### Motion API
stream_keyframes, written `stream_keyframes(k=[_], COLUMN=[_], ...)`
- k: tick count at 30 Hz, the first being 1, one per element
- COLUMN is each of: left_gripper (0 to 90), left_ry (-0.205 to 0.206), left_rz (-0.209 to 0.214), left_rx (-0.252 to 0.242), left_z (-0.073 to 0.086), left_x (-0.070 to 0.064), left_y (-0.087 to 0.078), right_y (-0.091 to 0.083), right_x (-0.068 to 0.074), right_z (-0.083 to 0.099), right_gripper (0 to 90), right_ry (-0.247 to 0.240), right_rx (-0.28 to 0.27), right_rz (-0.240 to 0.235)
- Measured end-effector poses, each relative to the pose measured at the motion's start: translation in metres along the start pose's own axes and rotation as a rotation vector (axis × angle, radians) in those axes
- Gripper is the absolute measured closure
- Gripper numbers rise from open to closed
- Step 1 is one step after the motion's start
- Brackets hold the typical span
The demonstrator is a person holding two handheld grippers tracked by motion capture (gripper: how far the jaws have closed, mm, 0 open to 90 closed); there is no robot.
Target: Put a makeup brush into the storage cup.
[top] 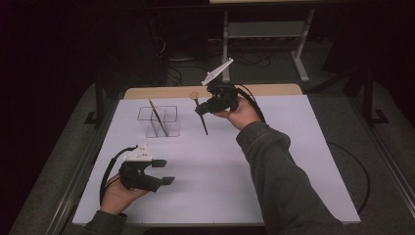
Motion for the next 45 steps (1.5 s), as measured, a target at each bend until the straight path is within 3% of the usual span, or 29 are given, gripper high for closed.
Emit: stream_keyframes(k=[9, 45], left_gripper=[32.1, 31.2], left_ry=[-0.004, 0.000], left_rz=[-0.001, -0.009], left_rx=[-0.005, -0.006], left_z=[0.001, 0.004], left_x=[0.000, 0.004], left_y=[-0.002, -0.006], right_y=[0.006, 0.025], right_x=[-0.001, -0.010], right_z=[-0.018, -0.057], right_gripper=[82.7, 82.7], right_ry=[-0.029, -0.026], right_rx=[0.004, -0.005], right_rz=[-0.001, -0.005])
Point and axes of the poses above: each handheld gripper's, and its own axes: y roughly forward along the jaws, z roughly out of its underside, x roughly to its left, the point moved 6 cm from there along y, roughly forward along the jaws, and after that the axes turned 8 degrees about z, right-handed, at the moved point
